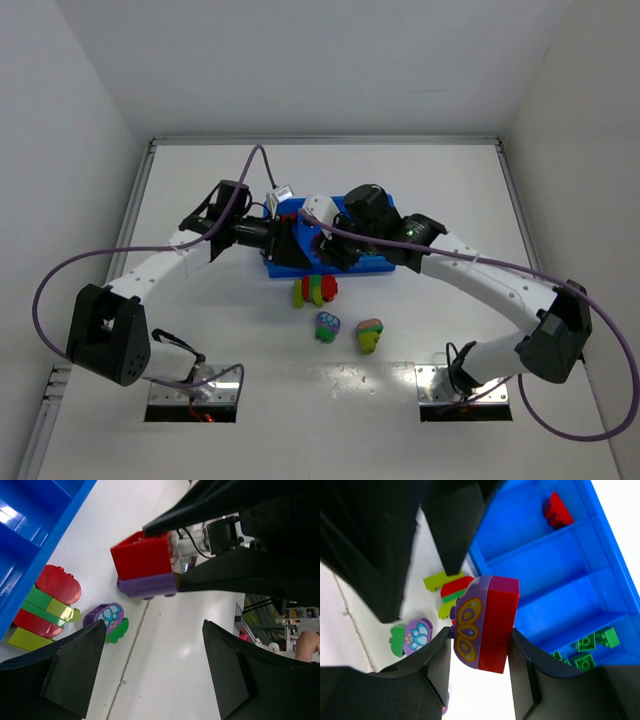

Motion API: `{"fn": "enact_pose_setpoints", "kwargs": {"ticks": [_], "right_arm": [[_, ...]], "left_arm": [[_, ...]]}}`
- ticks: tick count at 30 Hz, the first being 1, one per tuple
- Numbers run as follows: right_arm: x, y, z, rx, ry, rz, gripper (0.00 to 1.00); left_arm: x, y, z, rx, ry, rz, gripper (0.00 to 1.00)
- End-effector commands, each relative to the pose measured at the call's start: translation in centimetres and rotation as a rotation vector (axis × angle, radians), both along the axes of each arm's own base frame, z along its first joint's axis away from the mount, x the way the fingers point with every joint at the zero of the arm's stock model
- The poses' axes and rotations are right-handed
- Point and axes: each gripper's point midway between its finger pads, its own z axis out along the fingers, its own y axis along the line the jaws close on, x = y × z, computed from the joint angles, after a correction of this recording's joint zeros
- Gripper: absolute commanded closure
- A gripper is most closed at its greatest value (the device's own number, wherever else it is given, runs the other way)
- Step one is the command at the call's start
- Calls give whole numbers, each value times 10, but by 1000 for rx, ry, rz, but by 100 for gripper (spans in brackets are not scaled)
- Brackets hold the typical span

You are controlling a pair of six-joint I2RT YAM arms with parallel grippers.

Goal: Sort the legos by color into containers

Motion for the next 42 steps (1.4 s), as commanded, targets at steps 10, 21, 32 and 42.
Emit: {"fn": "enact_pose_setpoints", "kwargs": {"ticks": [10, 21, 32, 42], "right_arm": [[-11, 23, 17, 51, 2, 52, 100], [-16, 32, 20, 54, 7, 77, 100], [-15, 33, 19, 48, 13, 77, 100], [-18, 36, 23, 57, 14, 81, 100]], "left_arm": [[11, 0, 13, -39, -60, 12, 18], [10, 0, 10, -40, -44, 18, 26], [11, -1, 10, -48, -35, 26, 44], [11, -1, 11, -70, -16, 31, 46]]}}
